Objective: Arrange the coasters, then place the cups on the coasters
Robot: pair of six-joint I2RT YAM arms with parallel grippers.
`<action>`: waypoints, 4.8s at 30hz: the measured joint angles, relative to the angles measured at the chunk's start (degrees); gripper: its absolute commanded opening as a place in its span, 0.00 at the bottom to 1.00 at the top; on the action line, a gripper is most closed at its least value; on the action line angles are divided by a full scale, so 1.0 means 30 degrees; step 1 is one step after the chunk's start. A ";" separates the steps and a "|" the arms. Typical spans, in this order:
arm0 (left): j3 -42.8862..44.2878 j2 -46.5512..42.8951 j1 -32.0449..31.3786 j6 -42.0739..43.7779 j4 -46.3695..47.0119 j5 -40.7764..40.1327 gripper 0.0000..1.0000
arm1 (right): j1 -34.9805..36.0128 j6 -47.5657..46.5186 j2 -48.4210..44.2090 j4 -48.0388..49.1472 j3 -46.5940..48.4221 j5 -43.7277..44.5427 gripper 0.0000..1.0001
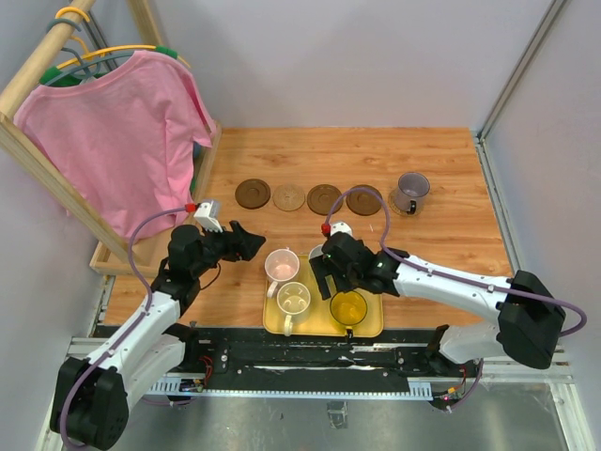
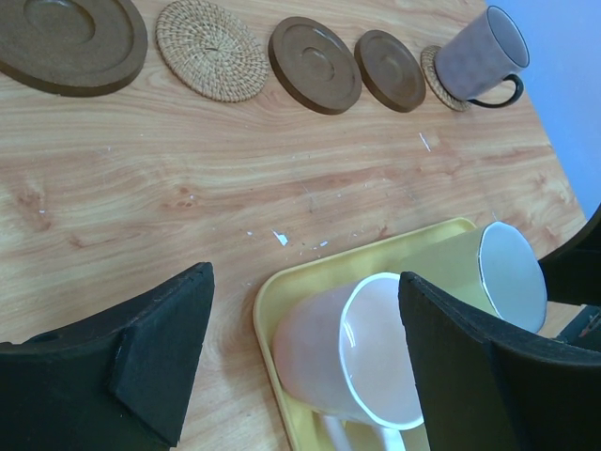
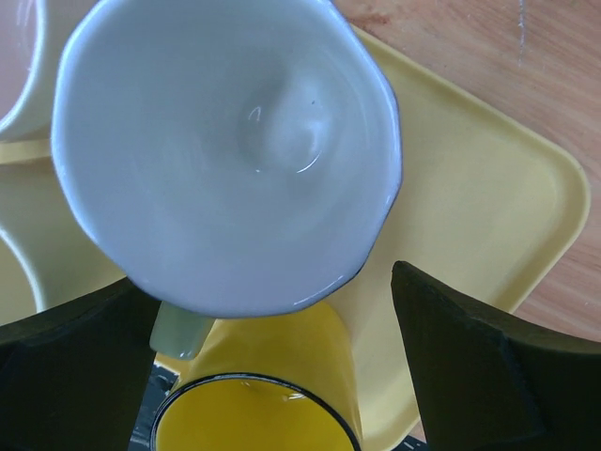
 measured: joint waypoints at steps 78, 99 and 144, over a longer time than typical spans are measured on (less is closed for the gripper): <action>-0.0627 0.0087 0.0000 -0.0087 0.0576 -0.0022 0.83 | 0.0532 -0.0860 0.1129 -0.1268 0.2084 0.5472 0.01; 0.2528 0.2994 -0.0007 0.0510 0.0219 -0.1260 0.84 | -0.7919 -0.3628 0.6798 -0.1887 0.9646 0.4036 0.01; 0.4029 0.6550 -0.0007 0.0809 0.0612 -0.1129 0.84 | -1.1227 -0.2943 1.0724 -0.1253 1.1009 0.0299 0.14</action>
